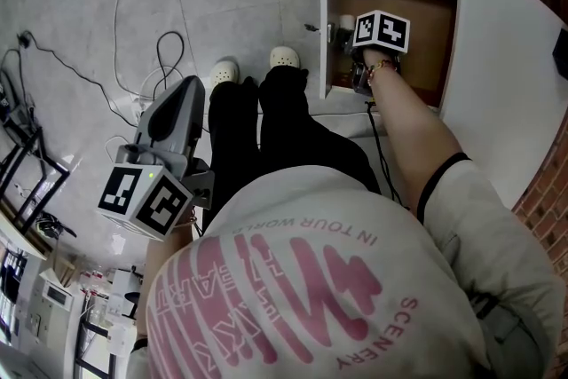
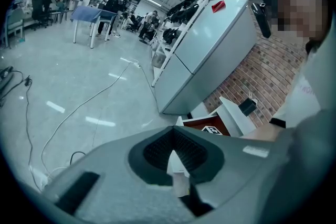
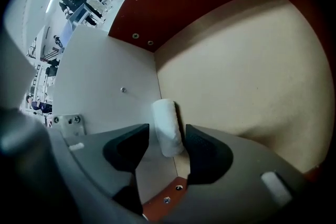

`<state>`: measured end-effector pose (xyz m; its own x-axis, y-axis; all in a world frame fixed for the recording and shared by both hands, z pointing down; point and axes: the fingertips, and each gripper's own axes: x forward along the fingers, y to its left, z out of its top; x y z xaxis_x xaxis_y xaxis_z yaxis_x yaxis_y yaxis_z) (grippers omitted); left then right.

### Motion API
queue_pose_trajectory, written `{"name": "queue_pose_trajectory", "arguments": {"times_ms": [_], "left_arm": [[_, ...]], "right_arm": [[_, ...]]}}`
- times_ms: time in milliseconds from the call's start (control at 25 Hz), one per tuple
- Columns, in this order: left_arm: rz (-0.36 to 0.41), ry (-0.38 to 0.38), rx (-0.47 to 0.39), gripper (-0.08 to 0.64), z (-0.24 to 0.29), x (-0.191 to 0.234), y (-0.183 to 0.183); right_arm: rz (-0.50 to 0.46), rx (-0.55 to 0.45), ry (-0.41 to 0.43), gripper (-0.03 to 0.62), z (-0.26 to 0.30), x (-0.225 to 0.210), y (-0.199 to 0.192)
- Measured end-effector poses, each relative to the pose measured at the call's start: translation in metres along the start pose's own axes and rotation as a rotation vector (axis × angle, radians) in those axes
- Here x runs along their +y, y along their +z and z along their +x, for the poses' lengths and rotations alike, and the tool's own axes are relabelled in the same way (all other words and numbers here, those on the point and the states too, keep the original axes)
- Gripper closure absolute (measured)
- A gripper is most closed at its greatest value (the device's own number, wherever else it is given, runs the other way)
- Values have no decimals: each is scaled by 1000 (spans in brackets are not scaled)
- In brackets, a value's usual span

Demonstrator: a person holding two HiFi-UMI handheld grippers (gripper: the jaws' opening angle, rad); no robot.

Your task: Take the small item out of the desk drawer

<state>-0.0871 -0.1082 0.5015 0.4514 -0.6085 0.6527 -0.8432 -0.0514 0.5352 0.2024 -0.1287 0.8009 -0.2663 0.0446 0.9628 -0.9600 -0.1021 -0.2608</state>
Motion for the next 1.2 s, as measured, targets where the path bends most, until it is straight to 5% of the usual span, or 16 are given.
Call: {"name": "queue_pose_trajectory", "arguments": {"times_ms": [1200], "left_arm": [[-28,2,16,554,13,-6,2]], "right_arm": [[-12,43,-40,430,10,-1,2]]}}
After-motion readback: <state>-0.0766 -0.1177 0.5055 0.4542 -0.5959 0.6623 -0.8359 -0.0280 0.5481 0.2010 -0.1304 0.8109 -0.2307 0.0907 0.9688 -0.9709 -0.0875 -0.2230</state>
